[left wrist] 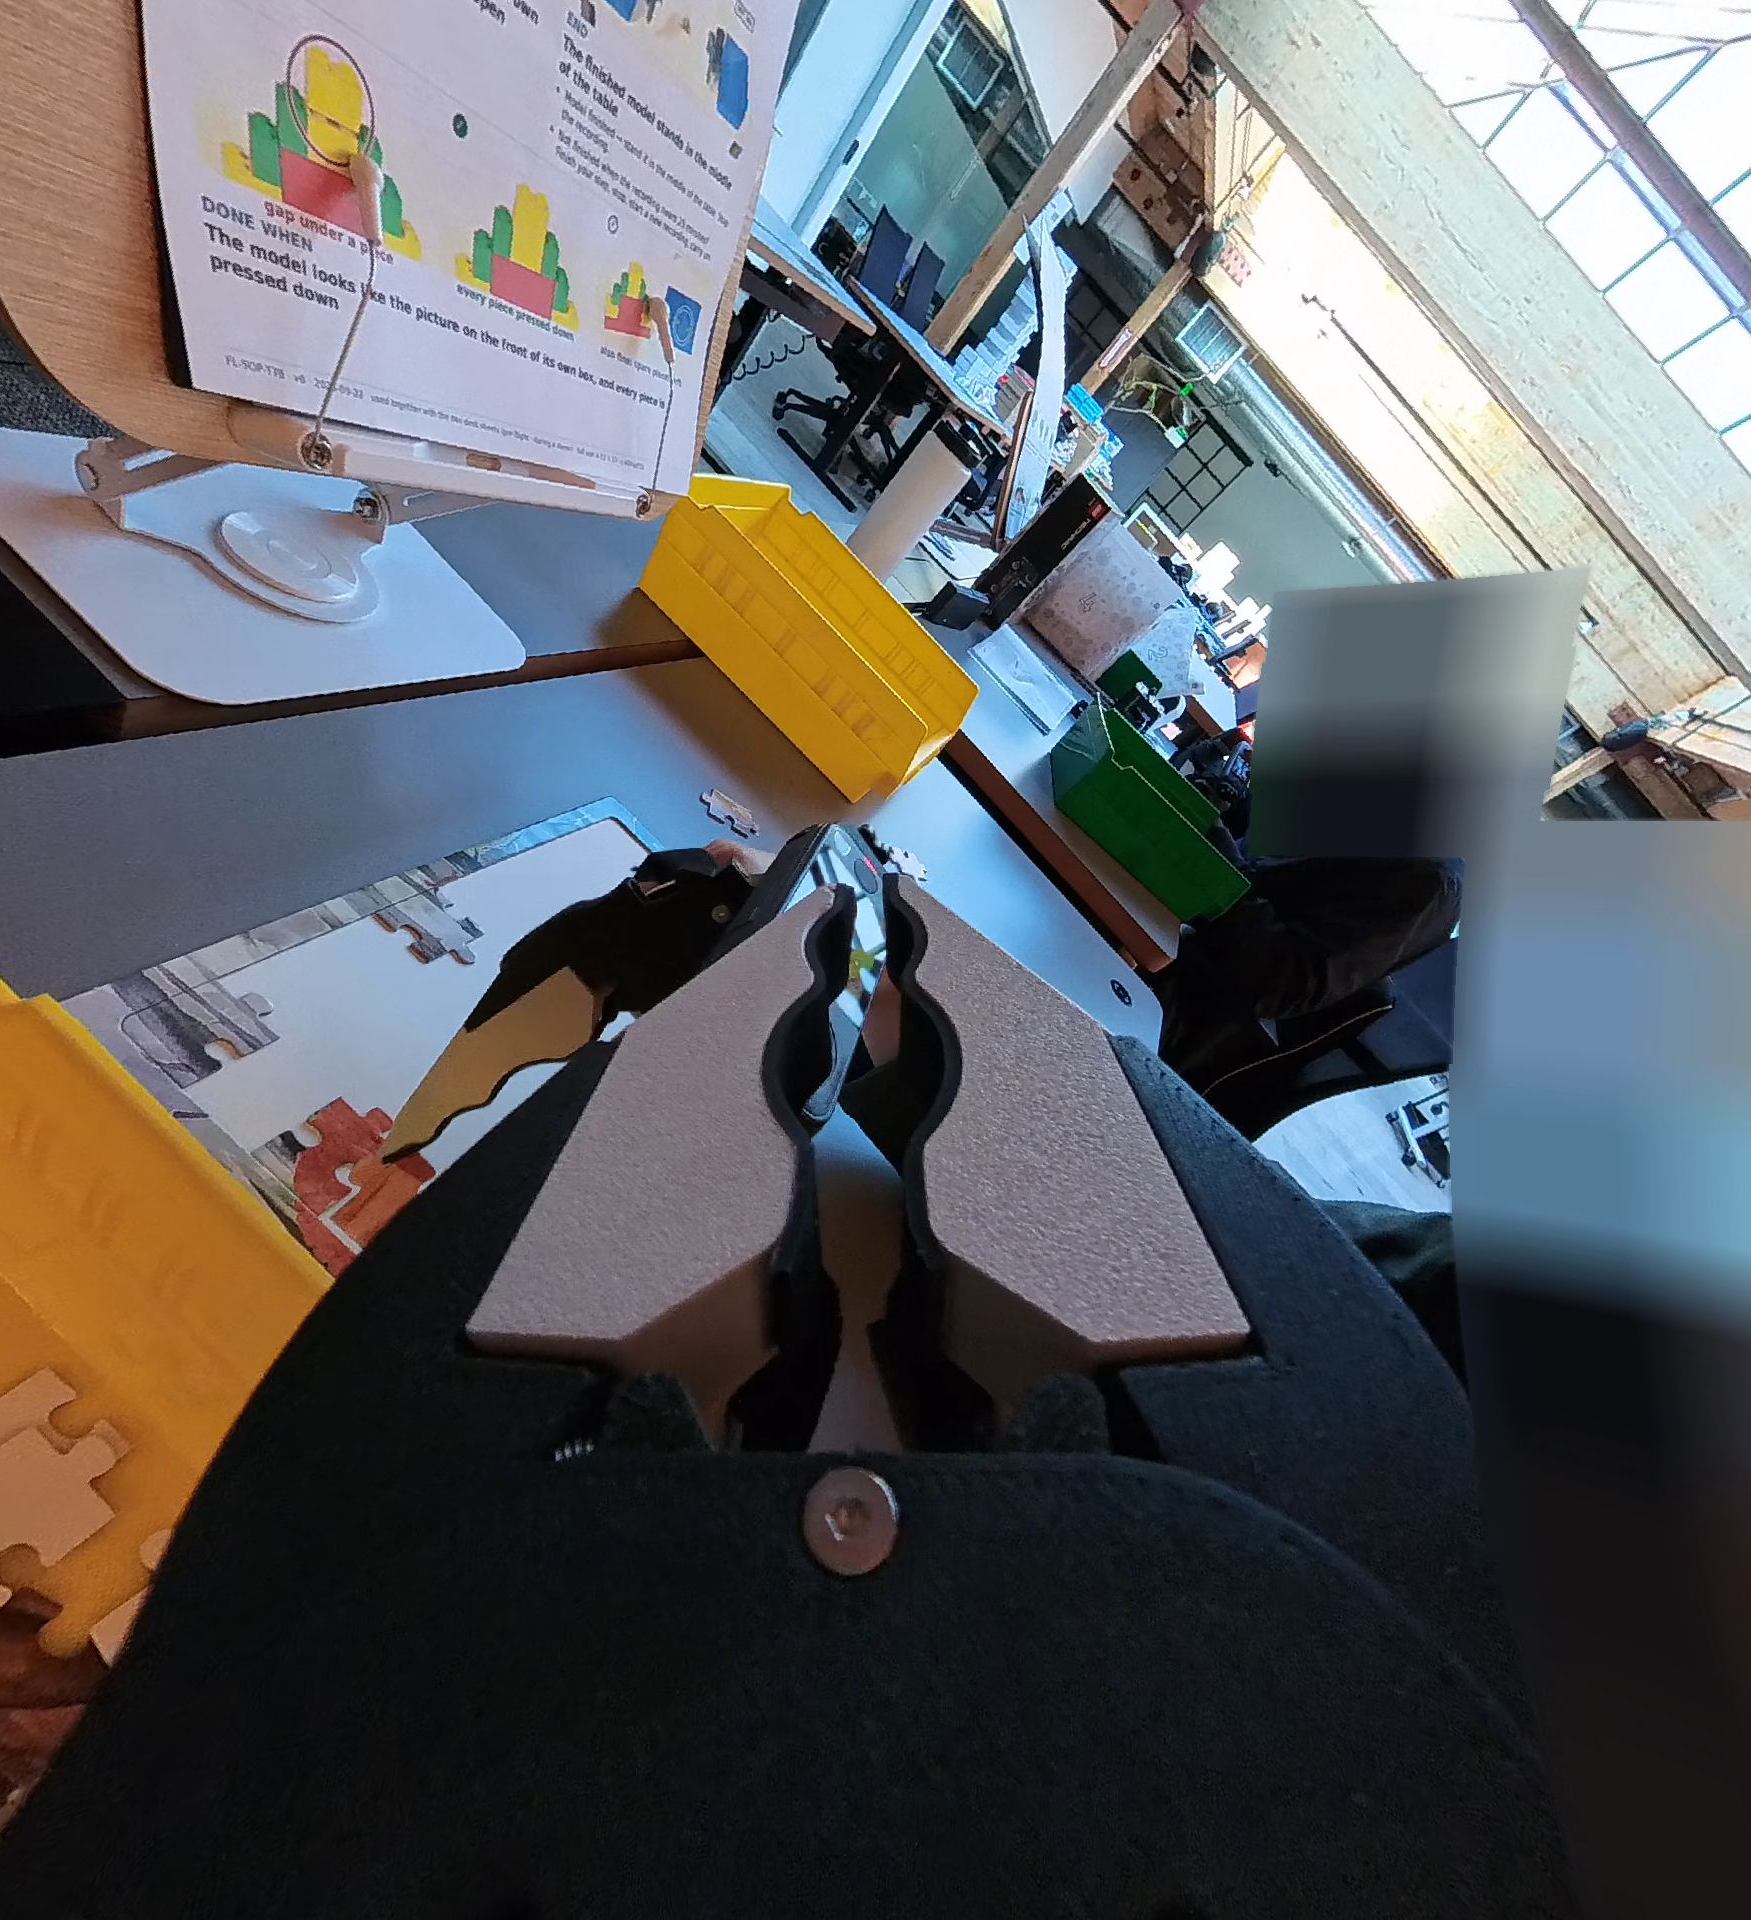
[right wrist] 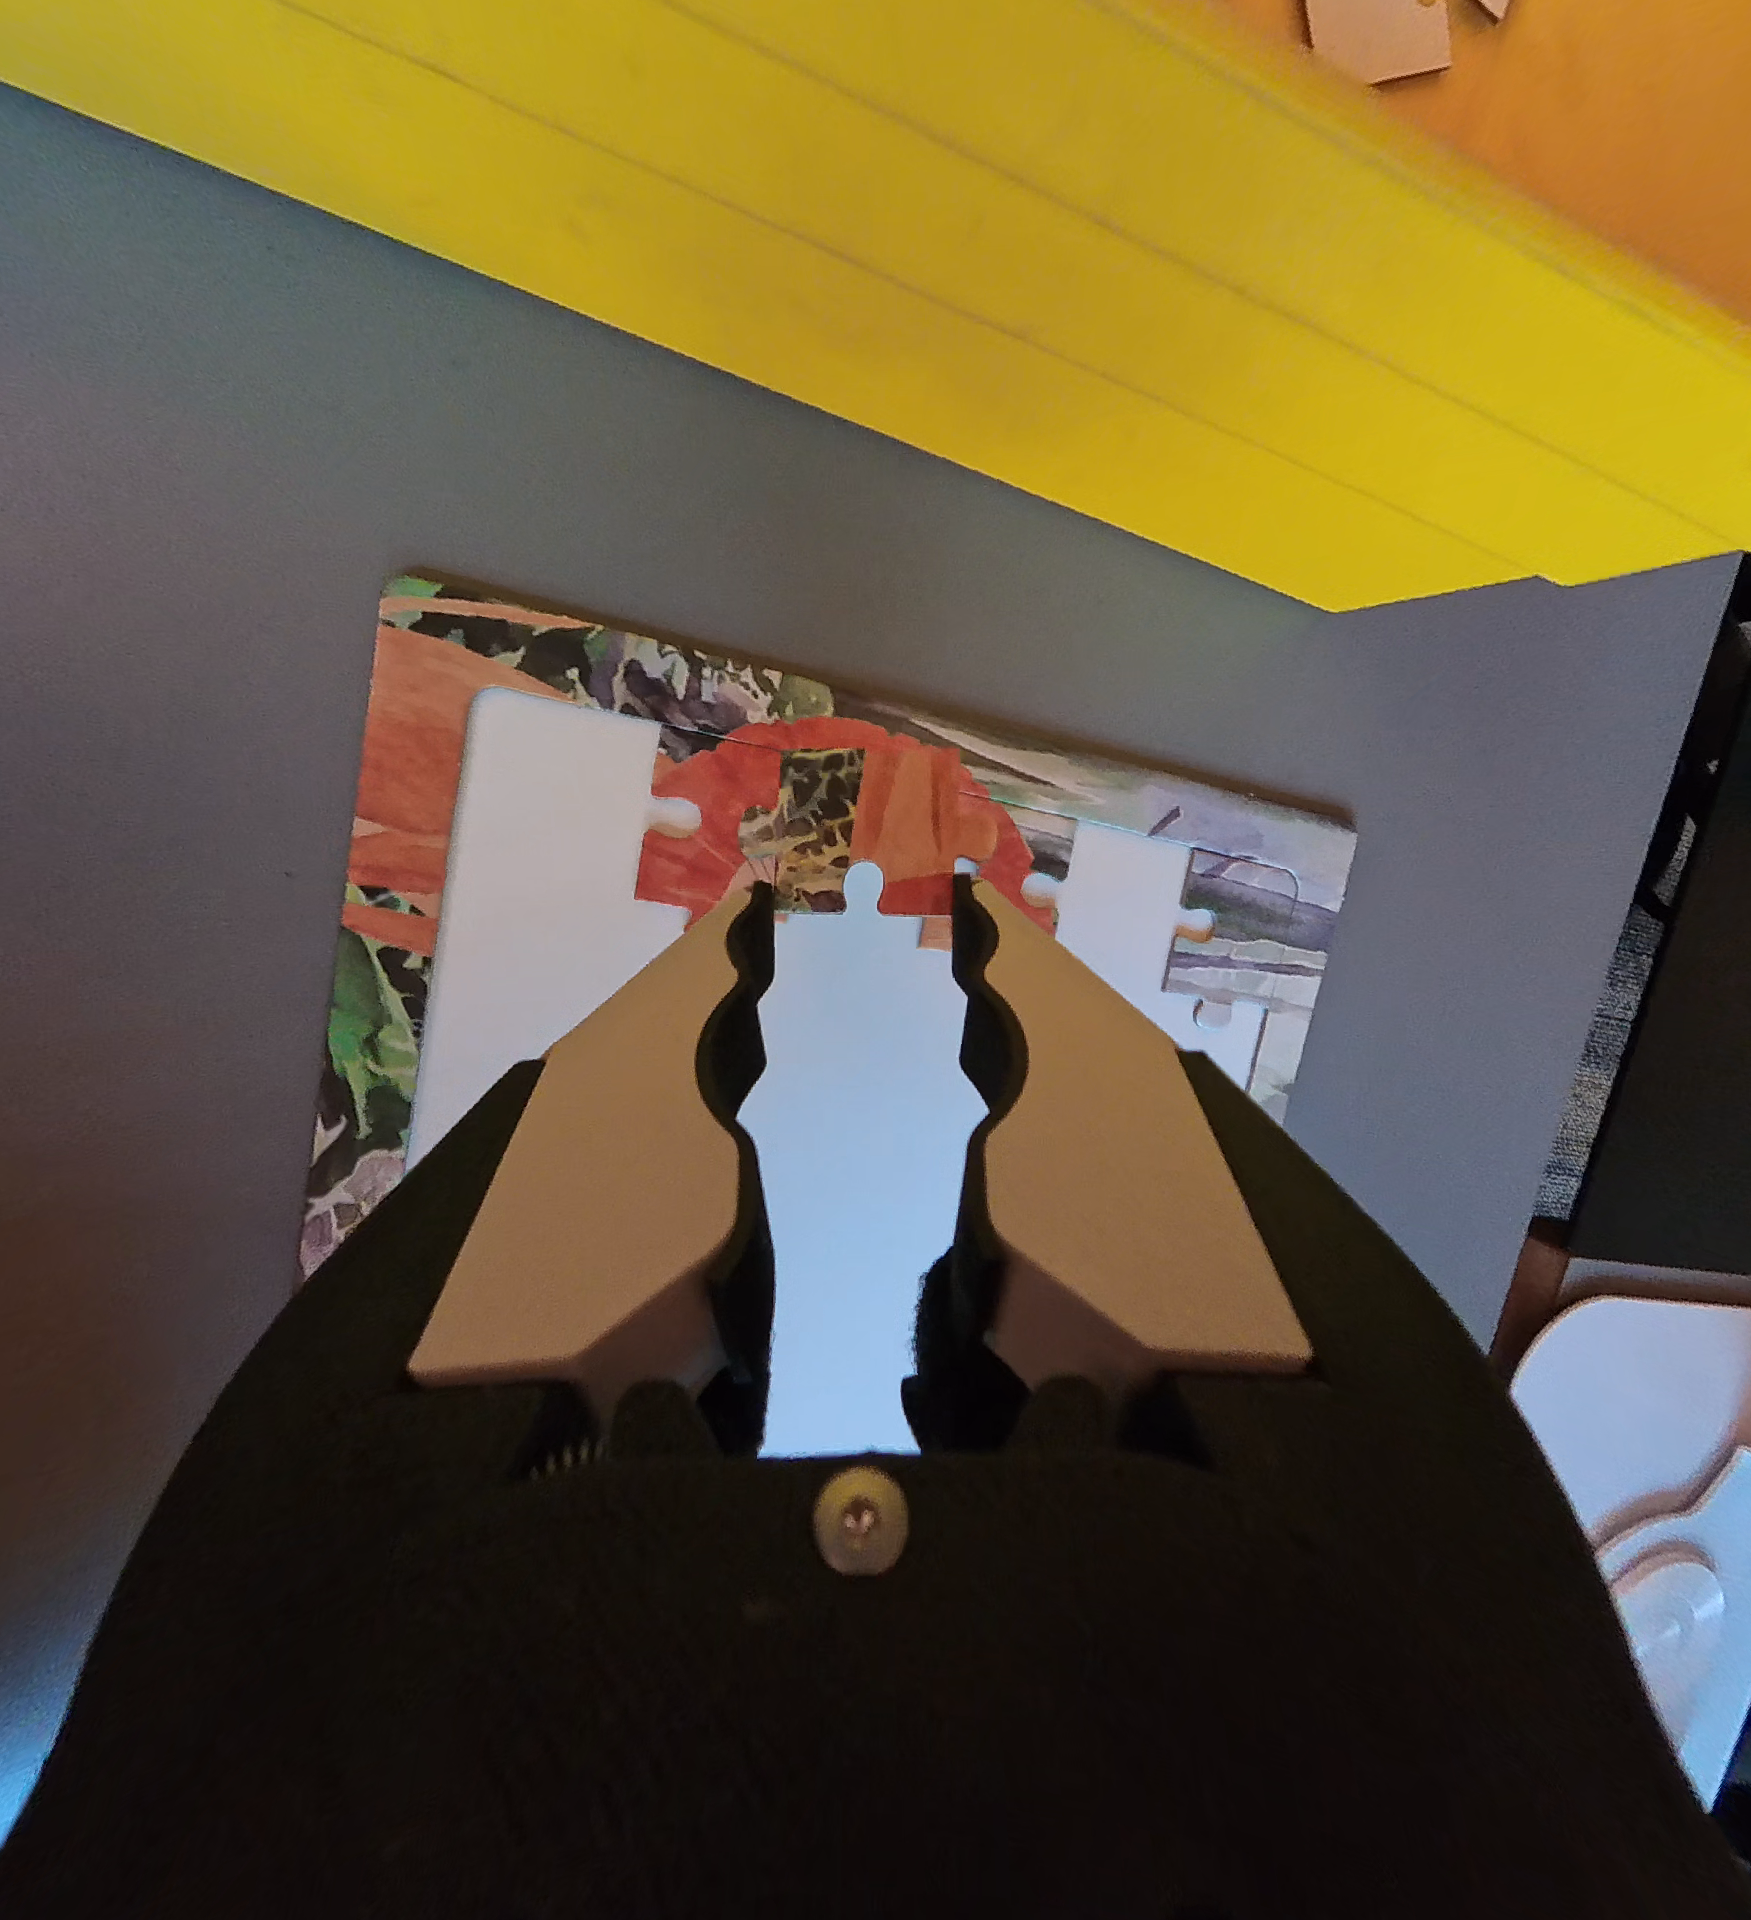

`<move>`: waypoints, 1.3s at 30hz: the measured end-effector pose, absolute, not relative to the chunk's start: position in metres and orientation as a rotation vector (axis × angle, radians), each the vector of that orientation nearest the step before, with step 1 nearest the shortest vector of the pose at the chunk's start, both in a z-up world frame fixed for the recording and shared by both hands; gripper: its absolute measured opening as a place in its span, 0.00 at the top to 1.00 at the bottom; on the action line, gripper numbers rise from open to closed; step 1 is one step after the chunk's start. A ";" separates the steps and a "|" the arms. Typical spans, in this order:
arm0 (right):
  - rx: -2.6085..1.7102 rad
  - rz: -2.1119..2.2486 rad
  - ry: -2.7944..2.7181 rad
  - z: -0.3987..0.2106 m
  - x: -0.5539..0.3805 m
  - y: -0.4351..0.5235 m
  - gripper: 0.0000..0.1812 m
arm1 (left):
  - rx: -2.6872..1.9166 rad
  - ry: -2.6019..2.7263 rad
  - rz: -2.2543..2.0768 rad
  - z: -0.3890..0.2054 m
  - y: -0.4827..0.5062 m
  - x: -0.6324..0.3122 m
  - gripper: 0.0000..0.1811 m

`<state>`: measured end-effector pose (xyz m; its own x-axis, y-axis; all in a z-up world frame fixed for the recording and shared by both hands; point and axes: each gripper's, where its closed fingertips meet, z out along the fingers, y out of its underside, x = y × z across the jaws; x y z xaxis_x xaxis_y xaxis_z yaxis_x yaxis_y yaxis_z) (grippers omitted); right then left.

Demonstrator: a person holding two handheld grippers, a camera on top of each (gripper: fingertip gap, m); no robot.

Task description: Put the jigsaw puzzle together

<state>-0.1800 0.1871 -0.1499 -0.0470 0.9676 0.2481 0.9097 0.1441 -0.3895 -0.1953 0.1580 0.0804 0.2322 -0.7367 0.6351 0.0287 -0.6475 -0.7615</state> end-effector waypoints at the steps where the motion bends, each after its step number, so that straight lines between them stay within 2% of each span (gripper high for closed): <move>1: -1.788 0.176 -1.987 -0.150 -0.181 0.186 0.81 | -1.848 0.651 -1.477 0.080 0.158 -0.195 0.98; 9: -1.841 0.189 -1.970 -0.144 -0.163 0.187 0.81 | -1.849 0.653 -1.482 0.080 0.158 -0.195 0.99; 13: -2.039 0.267 -1.840 -0.119 -0.111 0.177 0.81 | -1.845 0.657 -1.495 0.081 0.157 -0.195 0.99; 18: -1.993 0.288 -1.790 -0.094 -0.089 0.162 0.81 | -1.835 0.644 -1.511 0.083 0.158 -0.197 0.98; 24: -2.008 0.102 -1.792 -0.117 -0.055 0.144 0.81 | -1.837 0.676 -1.515 0.084 0.151 -0.191 0.98; 28: -2.055 0.243 -1.687 -0.116 -0.028 0.136 0.81 | -1.842 0.680 -1.517 0.082 0.151 -0.188 0.98; 31: -2.071 0.105 -1.742 -0.117 0.009 0.137 0.81 | -1.854 0.690 -1.529 0.080 0.150 -0.186 0.98; 39: -2.285 0.068 -1.635 -0.128 0.085 0.131 0.82 | -1.840 0.671 -1.536 0.083 0.152 -0.190 0.98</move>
